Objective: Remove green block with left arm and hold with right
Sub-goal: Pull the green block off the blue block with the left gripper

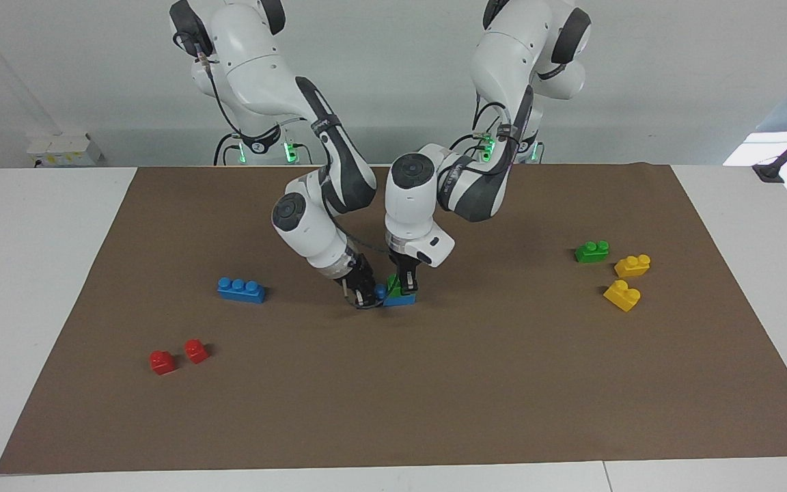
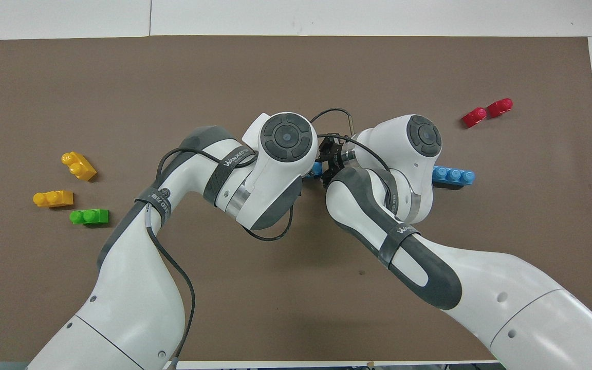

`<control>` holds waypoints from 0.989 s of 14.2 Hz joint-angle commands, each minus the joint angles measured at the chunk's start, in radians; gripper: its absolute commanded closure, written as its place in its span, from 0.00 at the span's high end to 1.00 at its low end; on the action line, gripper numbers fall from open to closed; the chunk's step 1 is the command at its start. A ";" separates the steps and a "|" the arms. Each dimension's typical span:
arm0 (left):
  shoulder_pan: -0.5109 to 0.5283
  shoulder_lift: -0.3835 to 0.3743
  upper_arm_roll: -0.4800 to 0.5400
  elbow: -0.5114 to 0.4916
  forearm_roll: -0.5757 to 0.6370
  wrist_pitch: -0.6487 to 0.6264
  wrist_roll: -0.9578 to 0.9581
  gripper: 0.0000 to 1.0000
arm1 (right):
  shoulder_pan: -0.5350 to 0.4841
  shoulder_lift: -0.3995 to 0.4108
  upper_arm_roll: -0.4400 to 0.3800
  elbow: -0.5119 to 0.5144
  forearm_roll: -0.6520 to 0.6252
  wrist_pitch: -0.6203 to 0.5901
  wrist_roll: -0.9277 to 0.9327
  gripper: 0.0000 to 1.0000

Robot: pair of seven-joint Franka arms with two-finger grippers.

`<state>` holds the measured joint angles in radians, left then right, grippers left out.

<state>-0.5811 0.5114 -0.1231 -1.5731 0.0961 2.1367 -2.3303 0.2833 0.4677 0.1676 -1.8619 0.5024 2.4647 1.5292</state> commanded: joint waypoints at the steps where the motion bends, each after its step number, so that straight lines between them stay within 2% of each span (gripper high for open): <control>1: 0.006 -0.048 0.011 -0.021 0.022 -0.012 -0.006 0.00 | -0.001 -0.007 0.001 -0.020 0.021 0.023 -0.037 0.00; 3: 0.039 -0.115 0.010 -0.031 0.022 -0.026 0.005 0.00 | -0.001 -0.007 0.001 -0.020 0.021 0.023 -0.038 0.00; 7: 0.104 -0.227 0.008 -0.033 0.013 -0.173 0.113 0.00 | -0.001 -0.007 0.001 -0.020 0.013 0.022 -0.038 0.00; 10: 0.208 -0.270 0.010 -0.073 0.013 -0.273 0.410 0.00 | 0.001 -0.007 0.001 -0.022 0.008 0.023 -0.038 0.00; 14: 0.383 -0.321 0.007 -0.192 0.008 -0.238 0.829 0.00 | -0.001 -0.009 0.001 -0.031 0.007 0.023 -0.055 0.00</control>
<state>-0.2663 0.2447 -0.1034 -1.6752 0.1019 1.8703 -1.6630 0.2844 0.4676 0.1681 -1.8660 0.5025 2.4854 1.5144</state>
